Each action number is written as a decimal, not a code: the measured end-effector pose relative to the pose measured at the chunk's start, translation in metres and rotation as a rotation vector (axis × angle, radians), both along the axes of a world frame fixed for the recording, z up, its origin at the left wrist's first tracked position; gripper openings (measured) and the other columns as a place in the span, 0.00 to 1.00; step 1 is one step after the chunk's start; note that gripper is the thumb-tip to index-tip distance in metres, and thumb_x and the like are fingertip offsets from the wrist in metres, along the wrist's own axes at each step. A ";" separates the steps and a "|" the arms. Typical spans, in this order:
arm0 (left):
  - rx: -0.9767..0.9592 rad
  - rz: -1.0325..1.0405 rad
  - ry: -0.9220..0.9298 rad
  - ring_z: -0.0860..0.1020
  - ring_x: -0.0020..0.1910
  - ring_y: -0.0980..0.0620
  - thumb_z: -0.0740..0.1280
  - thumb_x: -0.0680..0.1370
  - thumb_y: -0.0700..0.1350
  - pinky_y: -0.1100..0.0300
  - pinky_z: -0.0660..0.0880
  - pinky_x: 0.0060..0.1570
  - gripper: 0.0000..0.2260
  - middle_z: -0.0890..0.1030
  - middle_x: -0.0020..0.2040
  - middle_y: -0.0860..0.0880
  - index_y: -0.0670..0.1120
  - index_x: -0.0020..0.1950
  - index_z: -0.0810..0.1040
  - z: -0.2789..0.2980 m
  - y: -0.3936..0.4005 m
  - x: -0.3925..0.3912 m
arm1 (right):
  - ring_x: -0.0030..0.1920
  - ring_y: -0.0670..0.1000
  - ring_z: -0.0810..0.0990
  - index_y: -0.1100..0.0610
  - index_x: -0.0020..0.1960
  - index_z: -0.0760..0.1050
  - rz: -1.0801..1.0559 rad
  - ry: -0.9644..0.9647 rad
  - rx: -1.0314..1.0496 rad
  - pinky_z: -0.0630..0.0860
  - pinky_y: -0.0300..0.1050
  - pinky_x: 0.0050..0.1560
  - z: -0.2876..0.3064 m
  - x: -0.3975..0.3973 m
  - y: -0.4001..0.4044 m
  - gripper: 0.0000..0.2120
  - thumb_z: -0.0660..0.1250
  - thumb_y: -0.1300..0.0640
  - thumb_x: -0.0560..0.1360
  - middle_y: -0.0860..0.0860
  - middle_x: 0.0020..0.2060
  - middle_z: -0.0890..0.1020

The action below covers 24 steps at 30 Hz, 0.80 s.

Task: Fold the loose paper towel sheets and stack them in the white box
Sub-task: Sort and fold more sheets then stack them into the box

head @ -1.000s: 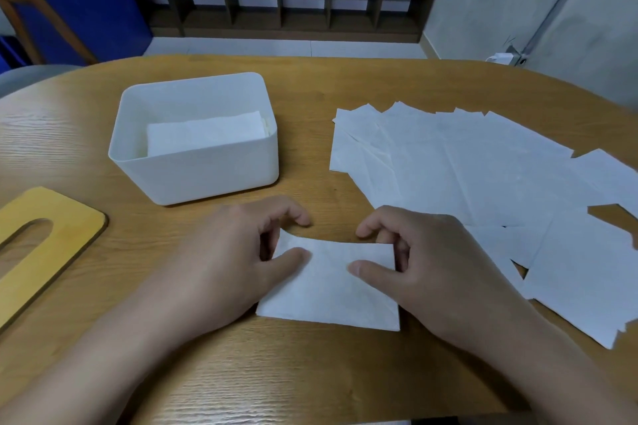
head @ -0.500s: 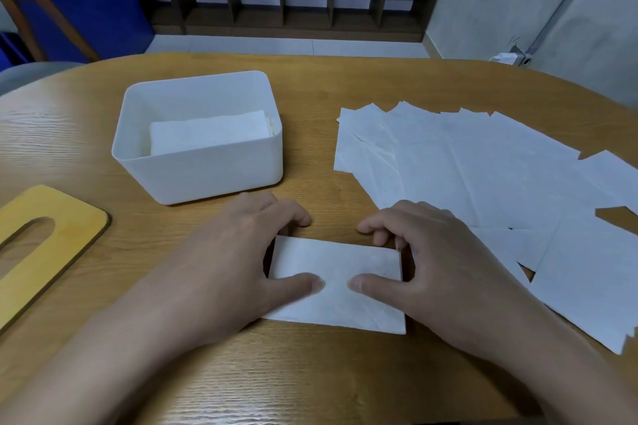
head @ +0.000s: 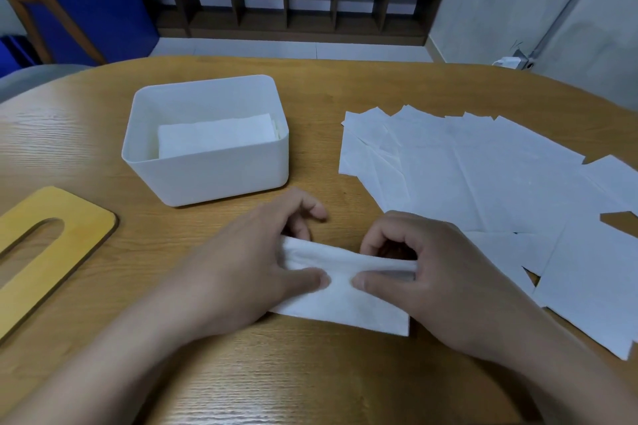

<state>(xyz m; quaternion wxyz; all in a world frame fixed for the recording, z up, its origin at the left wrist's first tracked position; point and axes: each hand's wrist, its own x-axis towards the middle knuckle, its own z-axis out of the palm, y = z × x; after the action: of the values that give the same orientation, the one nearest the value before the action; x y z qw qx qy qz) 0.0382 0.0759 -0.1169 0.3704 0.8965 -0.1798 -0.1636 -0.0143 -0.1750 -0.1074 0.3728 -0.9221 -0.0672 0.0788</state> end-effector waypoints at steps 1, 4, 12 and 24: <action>-0.101 0.025 0.003 0.79 0.42 0.59 0.82 0.74 0.54 0.57 0.74 0.44 0.23 0.82 0.50 0.58 0.65 0.64 0.77 -0.003 -0.001 0.002 | 0.47 0.44 0.81 0.45 0.47 0.81 -0.027 -0.024 0.064 0.75 0.34 0.43 0.001 0.000 0.001 0.07 0.78 0.44 0.77 0.42 0.45 0.83; -0.469 0.130 0.067 0.77 0.38 0.55 0.80 0.78 0.44 0.60 0.73 0.39 0.09 0.82 0.41 0.51 0.51 0.55 0.85 -0.008 -0.007 0.005 | 0.43 0.47 0.83 0.47 0.50 0.83 -0.135 -0.130 0.267 0.75 0.34 0.37 -0.001 0.002 0.006 0.06 0.79 0.50 0.77 0.45 0.43 0.84; -0.773 0.266 -0.007 0.74 0.41 0.49 0.75 0.82 0.39 0.58 0.71 0.40 0.04 0.79 0.42 0.47 0.43 0.54 0.82 -0.016 -0.022 0.005 | 0.56 0.49 0.88 0.50 0.63 0.82 -0.234 -0.123 0.634 0.85 0.44 0.53 -0.018 0.013 0.015 0.10 0.73 0.60 0.83 0.48 0.52 0.88; -0.751 0.328 0.002 0.73 0.42 0.52 0.69 0.75 0.39 0.63 0.73 0.42 0.21 0.76 0.50 0.49 0.51 0.67 0.74 -0.020 -0.025 0.000 | 0.50 0.57 0.84 0.47 0.63 0.77 -0.225 -0.129 0.598 0.83 0.60 0.43 -0.029 0.009 0.023 0.15 0.73 0.62 0.82 0.48 0.49 0.83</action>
<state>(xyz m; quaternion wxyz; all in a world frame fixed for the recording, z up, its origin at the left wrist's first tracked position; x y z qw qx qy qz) 0.0380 0.0513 -0.1366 0.6932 0.7156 -0.0815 -0.0263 -0.0052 -0.1515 -0.1360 0.6285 -0.7765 -0.0086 -0.0445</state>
